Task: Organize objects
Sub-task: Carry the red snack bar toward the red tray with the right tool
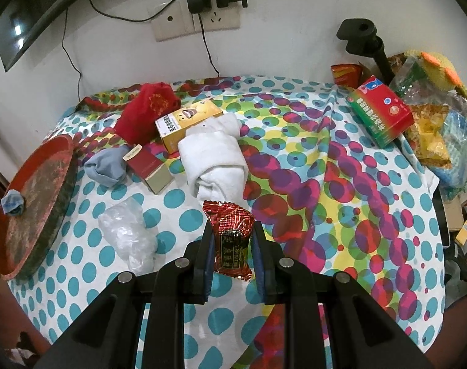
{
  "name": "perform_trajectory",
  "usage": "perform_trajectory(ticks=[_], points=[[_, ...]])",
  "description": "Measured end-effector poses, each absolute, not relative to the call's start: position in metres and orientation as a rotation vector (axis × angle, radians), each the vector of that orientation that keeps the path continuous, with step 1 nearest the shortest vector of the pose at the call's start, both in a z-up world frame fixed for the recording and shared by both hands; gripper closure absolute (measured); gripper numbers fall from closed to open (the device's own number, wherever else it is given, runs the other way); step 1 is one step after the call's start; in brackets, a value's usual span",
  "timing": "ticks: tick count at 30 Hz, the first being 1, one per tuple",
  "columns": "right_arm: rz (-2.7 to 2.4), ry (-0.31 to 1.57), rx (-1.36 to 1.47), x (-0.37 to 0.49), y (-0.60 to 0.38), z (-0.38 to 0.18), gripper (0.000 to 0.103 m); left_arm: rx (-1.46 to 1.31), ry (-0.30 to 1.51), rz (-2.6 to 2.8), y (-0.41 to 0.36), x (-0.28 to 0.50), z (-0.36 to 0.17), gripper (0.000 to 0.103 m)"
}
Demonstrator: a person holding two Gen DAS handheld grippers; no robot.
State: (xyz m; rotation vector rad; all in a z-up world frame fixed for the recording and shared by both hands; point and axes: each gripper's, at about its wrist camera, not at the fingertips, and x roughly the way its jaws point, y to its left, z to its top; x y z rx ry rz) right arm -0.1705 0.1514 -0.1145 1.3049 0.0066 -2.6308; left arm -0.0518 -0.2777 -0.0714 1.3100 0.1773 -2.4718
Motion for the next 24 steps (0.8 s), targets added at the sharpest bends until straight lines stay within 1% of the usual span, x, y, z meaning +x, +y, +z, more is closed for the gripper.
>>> perform_trajectory(ticks=[5,10,18,24], points=[[-2.654,-0.026,1.302,-0.166,0.151,-0.113,0.082,1.292,0.102,-2.460,-0.277,-0.048,-0.071,0.050],[-2.664,-0.020,1.303,-0.159,0.145,-0.109,0.082,1.285,0.176,-2.472,-0.287,-0.041,-0.072,0.050],[-2.663,0.021,1.247,-0.146,0.119,-0.087,0.082,1.243,0.170,-2.495,-0.299,-0.033,-0.073,0.050],[-2.606,0.073,1.159,-0.133,0.079,-0.064,0.082,1.209,0.180,-2.525,-0.311,-0.028,-0.075,0.050]])
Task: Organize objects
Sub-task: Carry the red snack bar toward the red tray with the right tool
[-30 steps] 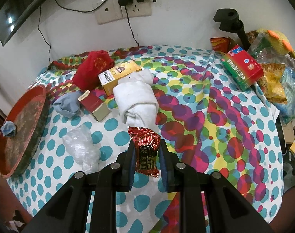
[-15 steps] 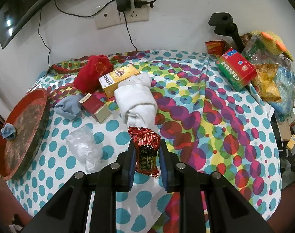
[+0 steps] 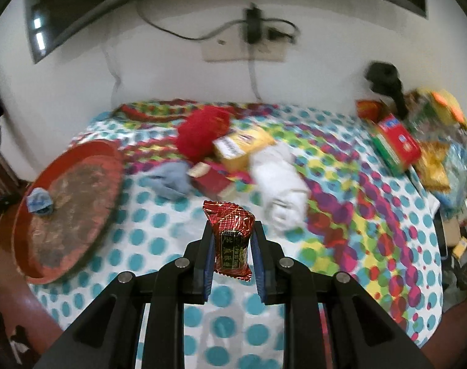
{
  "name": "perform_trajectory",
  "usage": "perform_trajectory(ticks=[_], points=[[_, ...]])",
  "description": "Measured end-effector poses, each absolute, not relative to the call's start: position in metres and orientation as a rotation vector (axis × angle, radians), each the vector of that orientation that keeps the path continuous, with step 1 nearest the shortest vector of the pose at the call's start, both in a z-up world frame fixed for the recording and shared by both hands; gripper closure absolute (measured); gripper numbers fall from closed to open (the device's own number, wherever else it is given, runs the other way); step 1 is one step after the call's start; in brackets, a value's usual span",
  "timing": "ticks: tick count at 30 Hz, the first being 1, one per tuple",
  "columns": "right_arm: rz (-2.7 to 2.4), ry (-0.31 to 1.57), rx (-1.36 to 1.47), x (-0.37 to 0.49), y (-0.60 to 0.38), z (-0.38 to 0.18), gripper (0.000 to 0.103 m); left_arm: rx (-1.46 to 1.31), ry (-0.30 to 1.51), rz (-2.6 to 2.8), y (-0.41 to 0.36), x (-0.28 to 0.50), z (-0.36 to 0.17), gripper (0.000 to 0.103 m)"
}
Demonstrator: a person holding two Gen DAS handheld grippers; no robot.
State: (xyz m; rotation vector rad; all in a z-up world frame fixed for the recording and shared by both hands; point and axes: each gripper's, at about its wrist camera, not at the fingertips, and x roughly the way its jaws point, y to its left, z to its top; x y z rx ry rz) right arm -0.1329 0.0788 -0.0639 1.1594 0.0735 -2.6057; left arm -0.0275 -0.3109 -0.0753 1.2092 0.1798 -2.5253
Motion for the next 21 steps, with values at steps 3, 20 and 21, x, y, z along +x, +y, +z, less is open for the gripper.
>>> perform_trajectory(ticks=[3,20,21], points=[[-2.552,0.112,1.122,-0.126,0.050,-0.055,0.082,1.210,0.131,-2.516,-0.314,-0.026,-0.079,0.050],[-2.305,0.258,1.126,-0.119,-0.066,-0.070,0.082,1.190,0.206,-2.458,-0.356,-0.009,-0.084,0.050],[-2.296,0.273,1.126,-0.119,-0.072,-0.071,0.082,1.193,0.203,-2.458,-0.357,-0.008,-0.084,0.050]])
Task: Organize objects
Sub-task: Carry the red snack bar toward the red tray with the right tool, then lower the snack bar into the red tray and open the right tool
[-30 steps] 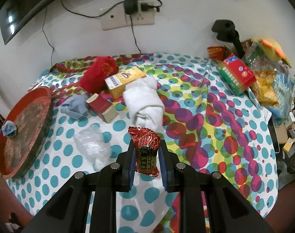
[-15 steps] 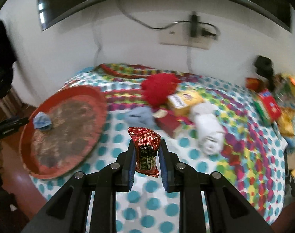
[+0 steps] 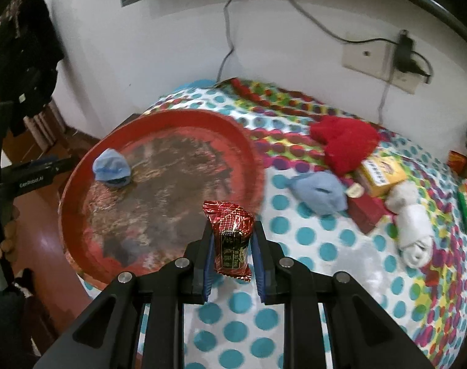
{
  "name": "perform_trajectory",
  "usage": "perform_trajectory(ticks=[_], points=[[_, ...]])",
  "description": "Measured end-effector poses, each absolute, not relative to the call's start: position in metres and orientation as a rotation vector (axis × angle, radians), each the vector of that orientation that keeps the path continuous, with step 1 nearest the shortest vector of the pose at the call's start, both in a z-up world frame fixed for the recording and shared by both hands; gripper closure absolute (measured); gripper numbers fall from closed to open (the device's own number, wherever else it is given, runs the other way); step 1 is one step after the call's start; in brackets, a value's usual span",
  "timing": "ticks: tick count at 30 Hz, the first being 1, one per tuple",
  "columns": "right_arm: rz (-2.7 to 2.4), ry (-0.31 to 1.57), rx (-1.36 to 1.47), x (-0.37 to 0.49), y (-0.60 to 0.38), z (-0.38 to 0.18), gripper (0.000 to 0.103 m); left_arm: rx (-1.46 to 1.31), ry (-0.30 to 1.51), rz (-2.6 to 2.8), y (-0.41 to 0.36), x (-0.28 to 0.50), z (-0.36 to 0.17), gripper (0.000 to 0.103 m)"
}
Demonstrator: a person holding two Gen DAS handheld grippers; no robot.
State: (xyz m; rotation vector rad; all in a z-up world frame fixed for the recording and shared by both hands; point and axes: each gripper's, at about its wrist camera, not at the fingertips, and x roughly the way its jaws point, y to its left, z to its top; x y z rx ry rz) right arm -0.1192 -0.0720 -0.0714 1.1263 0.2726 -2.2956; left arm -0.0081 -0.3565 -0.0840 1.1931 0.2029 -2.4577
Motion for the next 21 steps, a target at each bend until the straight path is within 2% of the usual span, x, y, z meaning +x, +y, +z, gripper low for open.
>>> perform_trajectory(ticks=[21], points=[[-2.125,0.467,1.181,-0.124,-0.171,-0.117,0.082,1.248,0.186,-2.456,-0.367,0.002,-0.091,0.050]])
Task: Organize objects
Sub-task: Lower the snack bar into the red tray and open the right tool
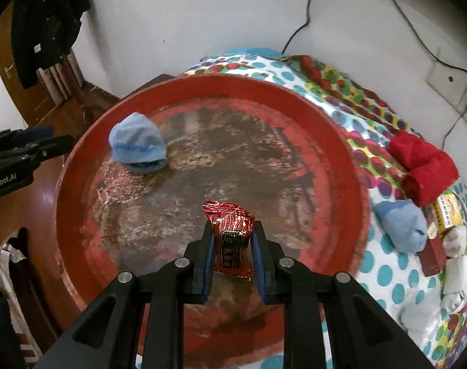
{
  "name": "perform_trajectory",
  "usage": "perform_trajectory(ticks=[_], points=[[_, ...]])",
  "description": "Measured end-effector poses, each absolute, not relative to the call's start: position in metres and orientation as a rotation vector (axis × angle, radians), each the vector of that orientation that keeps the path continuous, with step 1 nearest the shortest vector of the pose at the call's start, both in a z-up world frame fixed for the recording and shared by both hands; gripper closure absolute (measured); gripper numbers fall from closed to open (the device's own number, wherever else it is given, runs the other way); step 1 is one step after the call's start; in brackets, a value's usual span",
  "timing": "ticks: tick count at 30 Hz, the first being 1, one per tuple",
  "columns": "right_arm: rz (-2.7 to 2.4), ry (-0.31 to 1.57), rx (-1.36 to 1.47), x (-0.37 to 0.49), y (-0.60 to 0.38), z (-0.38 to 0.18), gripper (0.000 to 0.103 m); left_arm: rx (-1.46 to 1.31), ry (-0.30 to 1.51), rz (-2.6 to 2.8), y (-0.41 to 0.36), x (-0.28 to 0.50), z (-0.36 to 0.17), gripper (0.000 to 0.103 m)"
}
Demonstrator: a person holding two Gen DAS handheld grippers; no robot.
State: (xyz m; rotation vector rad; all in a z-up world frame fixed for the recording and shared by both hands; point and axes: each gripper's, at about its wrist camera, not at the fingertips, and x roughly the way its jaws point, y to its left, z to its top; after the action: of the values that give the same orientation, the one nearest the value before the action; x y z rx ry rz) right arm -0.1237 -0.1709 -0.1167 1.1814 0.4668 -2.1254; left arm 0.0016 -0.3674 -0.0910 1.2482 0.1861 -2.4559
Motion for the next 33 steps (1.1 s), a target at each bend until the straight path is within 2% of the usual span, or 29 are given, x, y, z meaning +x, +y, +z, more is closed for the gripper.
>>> perform_trajectory(ticks=[26,29,31,33], points=[[-2.048,0.488,1.164,-0.114,-0.222,-0.124,0.081,1.278,0.187,-2.445,-0.367,0.002,-0.098,0.050],[-2.049,0.487,1.154,-0.114,-0.223,-0.123,0.071,1.279,0.190,-2.448,-0.368,0.002,-0.099,0.050],[-2.060,0.489,1.143,-0.112,-0.223,-0.121,0.060,1.283,0.189,-2.446,-0.368,0.002,-0.100,0.050],[-2.066,0.497,1.127,-0.111,-0.222,-0.119,0.060,1.287,0.188,-2.443,-0.368,0.002,-0.100,0.050]])
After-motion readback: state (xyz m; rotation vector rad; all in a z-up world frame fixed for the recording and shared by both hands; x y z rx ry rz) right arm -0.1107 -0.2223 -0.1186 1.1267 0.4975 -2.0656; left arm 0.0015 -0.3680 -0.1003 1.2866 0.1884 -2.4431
